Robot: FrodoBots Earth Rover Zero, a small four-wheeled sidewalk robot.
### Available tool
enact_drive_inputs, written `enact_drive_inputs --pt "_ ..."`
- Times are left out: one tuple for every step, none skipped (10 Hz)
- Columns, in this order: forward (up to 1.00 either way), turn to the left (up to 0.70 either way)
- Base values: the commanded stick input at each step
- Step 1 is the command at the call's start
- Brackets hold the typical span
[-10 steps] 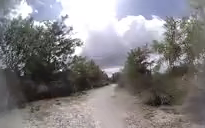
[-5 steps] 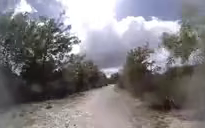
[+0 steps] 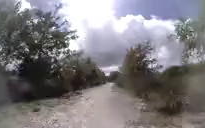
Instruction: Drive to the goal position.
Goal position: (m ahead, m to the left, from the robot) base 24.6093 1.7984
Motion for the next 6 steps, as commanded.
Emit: enact_drive_inputs --pt "0.7 0.0" --pt "0.7 0.0" --pt "0.7 0.0" --pt "0.7 0.0" --pt "0.7 0.0" --pt "0.7 0.0"
